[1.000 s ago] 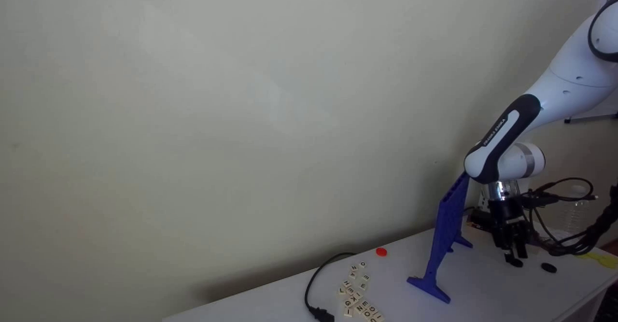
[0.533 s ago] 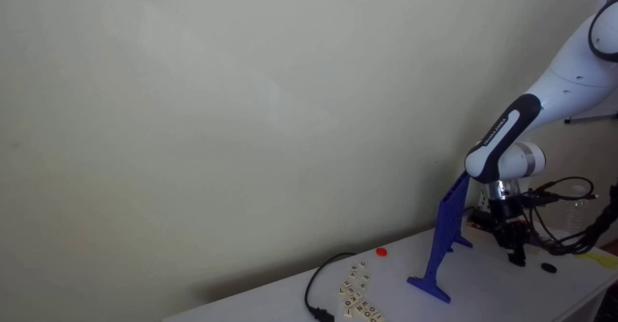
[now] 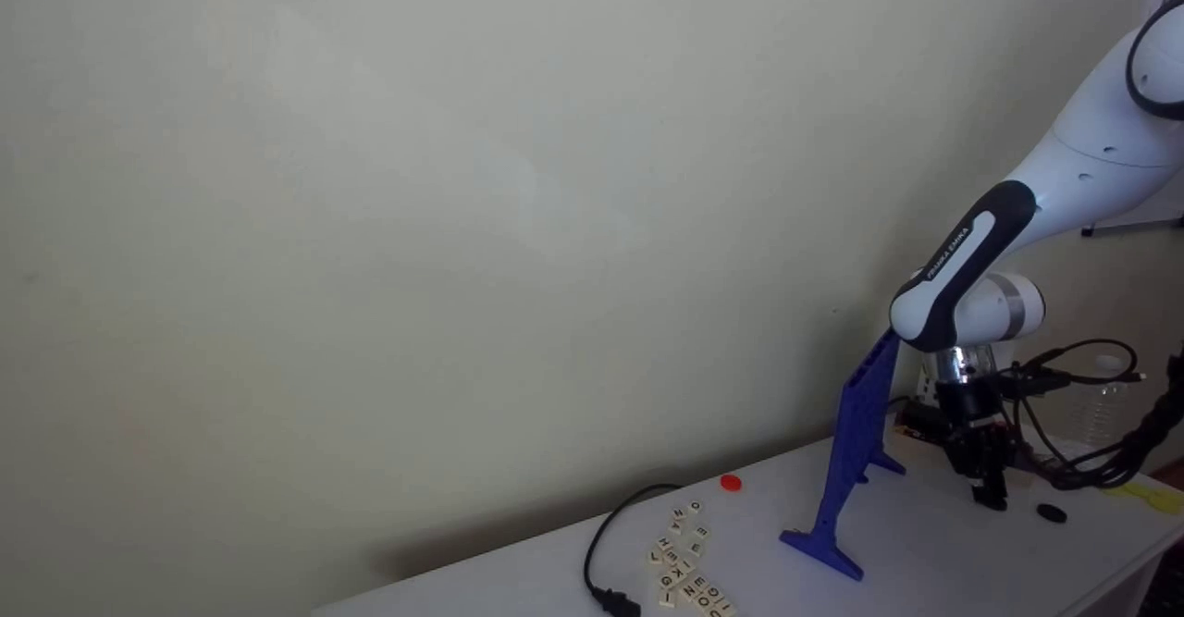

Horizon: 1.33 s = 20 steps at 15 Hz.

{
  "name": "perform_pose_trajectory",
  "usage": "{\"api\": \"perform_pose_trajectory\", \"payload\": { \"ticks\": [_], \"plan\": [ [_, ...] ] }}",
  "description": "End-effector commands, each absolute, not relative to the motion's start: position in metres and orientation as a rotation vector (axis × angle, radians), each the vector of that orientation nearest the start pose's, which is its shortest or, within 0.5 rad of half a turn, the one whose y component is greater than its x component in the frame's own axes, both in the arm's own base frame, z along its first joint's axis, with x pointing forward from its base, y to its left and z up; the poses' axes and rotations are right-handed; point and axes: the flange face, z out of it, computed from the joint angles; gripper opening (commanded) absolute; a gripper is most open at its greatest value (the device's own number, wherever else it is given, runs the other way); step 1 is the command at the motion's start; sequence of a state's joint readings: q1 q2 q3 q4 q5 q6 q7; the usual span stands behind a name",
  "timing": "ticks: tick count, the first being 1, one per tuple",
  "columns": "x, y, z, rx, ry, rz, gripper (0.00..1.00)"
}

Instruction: Put the blue circle inside the blue object

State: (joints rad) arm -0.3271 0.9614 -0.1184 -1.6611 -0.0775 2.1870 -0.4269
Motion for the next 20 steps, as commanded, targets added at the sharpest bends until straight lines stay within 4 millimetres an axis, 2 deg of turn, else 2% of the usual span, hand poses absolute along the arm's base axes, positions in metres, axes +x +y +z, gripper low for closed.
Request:
{"api": "perform_pose_trajectory", "payload": {
  "ticks": [1,2,3,4,5,9,14,20],
  "plan": [
    [0.546,-0.259,0.009,-3.038,-0.099,0.724,0.71],
    [0.547,-0.259,0.008,-3.038,-0.101,0.725,0.74],
    [0.547,-0.258,0.008,-3.038,-0.102,0.726,0.36],
    [0.547,-0.258,0.008,-3.038,-0.102,0.727,0.40],
    [0.547,-0.259,0.008,-3.038,-0.101,0.727,0.39],
    [0.546,-0.262,0.008,-3.045,-0.101,0.738,0.12],
    [0.546,-0.261,0.010,-3.043,-0.111,0.743,0.09],
    [0.537,-0.261,0.039,-3.071,-0.150,0.639,0.09]
  ]
}}
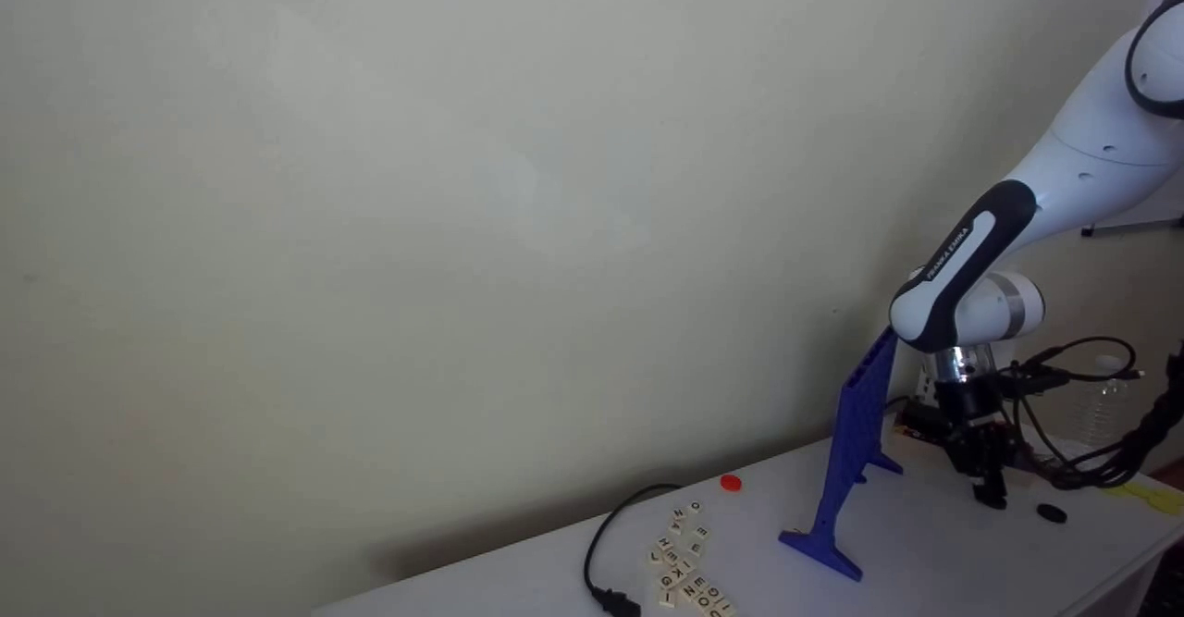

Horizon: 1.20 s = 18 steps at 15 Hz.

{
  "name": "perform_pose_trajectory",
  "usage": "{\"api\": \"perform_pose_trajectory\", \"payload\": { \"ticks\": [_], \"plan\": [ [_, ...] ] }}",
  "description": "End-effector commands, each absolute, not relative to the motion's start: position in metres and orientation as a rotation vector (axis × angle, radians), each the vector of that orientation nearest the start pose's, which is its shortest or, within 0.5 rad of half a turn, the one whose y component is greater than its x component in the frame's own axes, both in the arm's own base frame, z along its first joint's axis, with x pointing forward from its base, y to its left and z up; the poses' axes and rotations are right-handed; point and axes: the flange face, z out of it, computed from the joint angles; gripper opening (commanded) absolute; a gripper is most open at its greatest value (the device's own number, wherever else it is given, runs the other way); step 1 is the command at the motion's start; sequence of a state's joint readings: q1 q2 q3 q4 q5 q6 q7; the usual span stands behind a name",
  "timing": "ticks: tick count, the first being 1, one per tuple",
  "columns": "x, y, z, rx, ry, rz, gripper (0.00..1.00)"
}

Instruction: Put the blue circle inside the blue object

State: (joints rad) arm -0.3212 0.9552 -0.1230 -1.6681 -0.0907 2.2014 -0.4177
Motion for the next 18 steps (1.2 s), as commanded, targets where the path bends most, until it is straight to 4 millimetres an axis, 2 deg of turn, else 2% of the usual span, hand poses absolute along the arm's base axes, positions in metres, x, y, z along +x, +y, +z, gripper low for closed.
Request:
{"api": "perform_pose_trajectory", "payload": {
  "ticks": [1,5,10,14,18],
  "plan": [
    [0.534,-0.260,0.045,-3.084,-0.159,0.607,0.09],
    [0.521,-0.255,0.069,-3.139,-0.197,0.494,0.09],
    [0.495,-0.244,0.104,-3.174,-0.291,0.349,0.09],
    [0.464,-0.245,0.144,-3.191,-0.405,0.158,0.09],
    [0.443,-0.244,0.183,-3.190,-0.509,-0.072,0.09]
  ]
}}
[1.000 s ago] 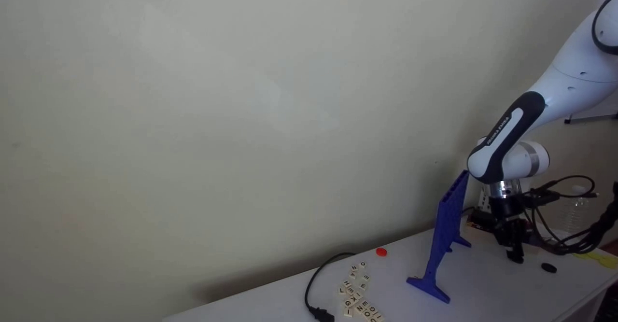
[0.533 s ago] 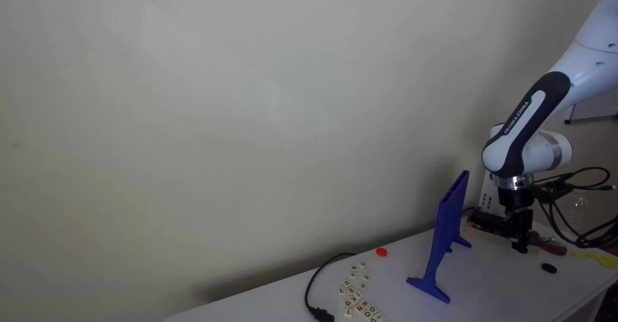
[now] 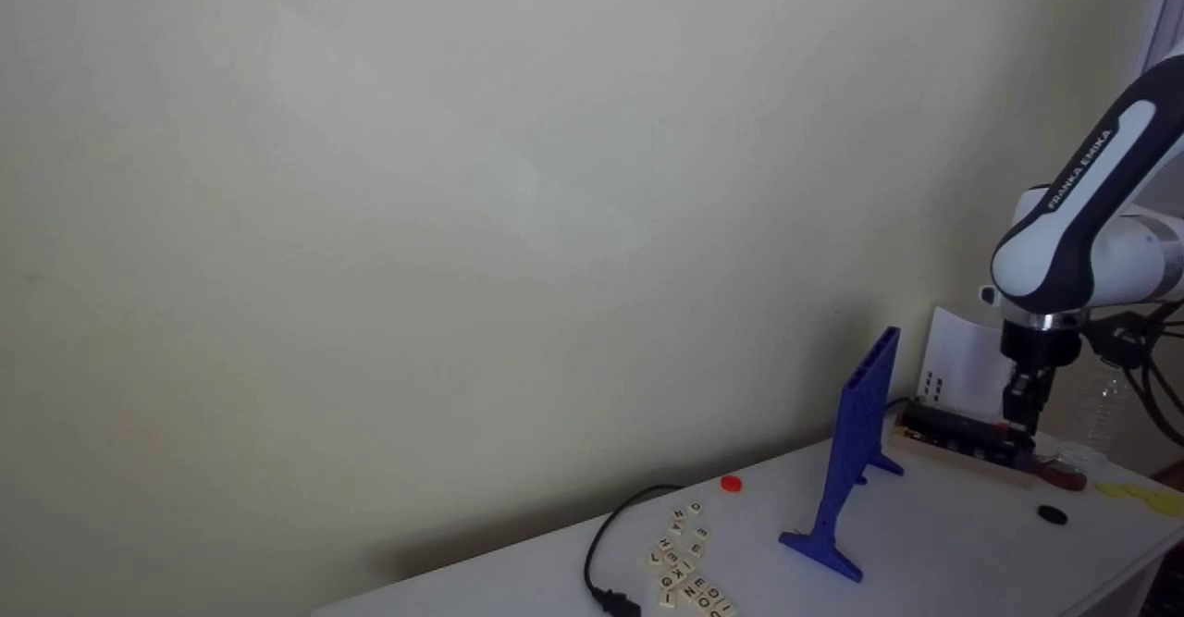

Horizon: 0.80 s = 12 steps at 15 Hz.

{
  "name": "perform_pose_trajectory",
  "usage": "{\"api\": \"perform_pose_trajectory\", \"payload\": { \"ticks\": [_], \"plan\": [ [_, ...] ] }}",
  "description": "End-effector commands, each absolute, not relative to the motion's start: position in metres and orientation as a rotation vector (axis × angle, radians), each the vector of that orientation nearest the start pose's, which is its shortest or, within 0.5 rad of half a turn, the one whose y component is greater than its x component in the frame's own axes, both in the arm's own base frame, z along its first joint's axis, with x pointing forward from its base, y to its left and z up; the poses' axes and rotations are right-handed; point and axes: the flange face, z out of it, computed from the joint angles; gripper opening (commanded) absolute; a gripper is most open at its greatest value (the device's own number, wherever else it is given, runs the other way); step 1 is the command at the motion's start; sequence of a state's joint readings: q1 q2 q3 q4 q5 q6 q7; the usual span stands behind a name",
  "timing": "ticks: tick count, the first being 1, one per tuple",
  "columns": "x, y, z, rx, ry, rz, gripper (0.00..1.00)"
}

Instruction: Put the blue circle inside the blue object

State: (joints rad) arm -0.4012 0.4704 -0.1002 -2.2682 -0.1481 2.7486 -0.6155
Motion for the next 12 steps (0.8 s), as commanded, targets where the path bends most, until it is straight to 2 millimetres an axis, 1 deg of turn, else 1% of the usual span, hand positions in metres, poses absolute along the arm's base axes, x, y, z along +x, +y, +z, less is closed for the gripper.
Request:
{"api": "perform_pose_trajectory", "payload": {
  "ticks": [1,4,8,12],
  "plan": [
    [0.439,-0.242,0.189,-3.180,-0.534,-0.123,0.09],
    [0.435,-0.233,0.208,-3.130,-0.581,-0.253,0.09],
    [0.447,-0.219,0.232,-3.031,-0.618,-0.416,0.09],
    [0.455,-0.211,0.252,-2.961,-0.647,-0.547,0.09]
  ]
}}
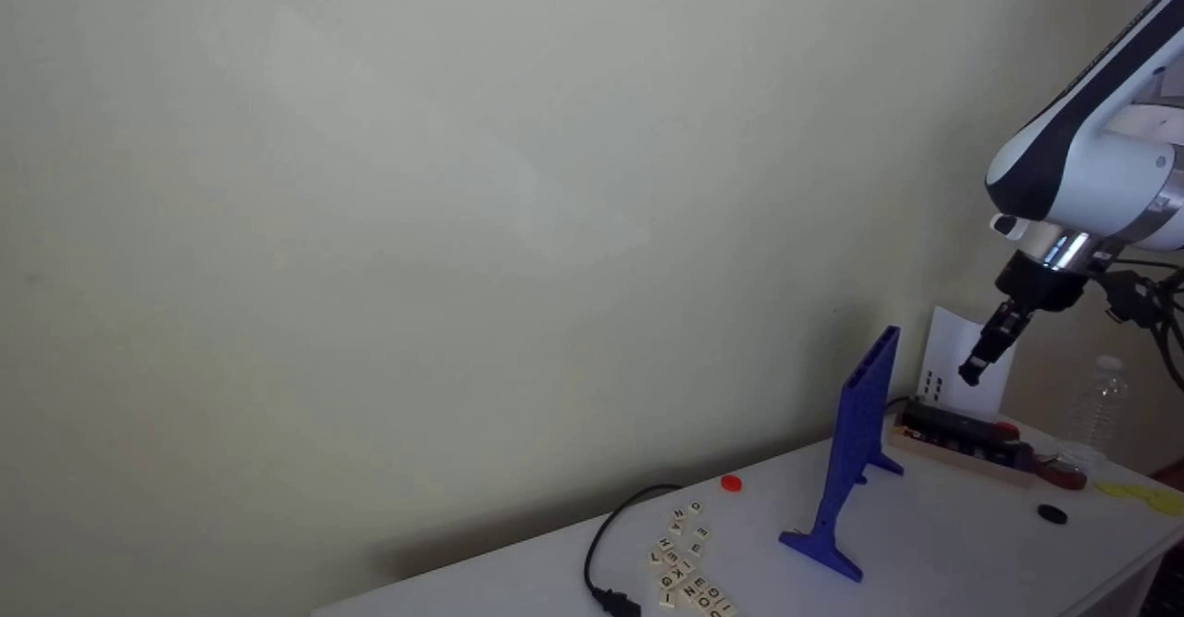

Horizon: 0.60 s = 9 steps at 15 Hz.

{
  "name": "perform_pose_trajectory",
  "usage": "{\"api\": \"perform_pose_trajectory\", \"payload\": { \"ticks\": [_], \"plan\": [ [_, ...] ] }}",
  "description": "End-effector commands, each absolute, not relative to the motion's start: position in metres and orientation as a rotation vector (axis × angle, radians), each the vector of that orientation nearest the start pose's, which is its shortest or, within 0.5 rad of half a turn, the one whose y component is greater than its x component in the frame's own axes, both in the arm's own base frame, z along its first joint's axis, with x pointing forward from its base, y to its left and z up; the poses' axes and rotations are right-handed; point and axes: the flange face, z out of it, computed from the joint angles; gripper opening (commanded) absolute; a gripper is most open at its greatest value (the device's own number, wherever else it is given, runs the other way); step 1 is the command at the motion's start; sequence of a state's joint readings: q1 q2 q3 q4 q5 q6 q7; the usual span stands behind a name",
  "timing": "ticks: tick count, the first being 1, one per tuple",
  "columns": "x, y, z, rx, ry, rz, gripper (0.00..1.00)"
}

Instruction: Put the blue circle inside the blue object

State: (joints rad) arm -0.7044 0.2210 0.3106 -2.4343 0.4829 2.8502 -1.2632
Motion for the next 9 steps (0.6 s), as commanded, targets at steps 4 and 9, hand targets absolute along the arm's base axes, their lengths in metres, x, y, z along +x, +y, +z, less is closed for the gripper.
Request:
{"api": "perform_pose_trajectory", "payload": {
  "ticks": [4,9],
  "plan": [
    [0.456,-0.208,0.263,-2.909,-0.663,-0.618,0.09],
    [0.460,-0.206,0.275,-2.830,-0.646,-0.714,0.09]
  ]
}}
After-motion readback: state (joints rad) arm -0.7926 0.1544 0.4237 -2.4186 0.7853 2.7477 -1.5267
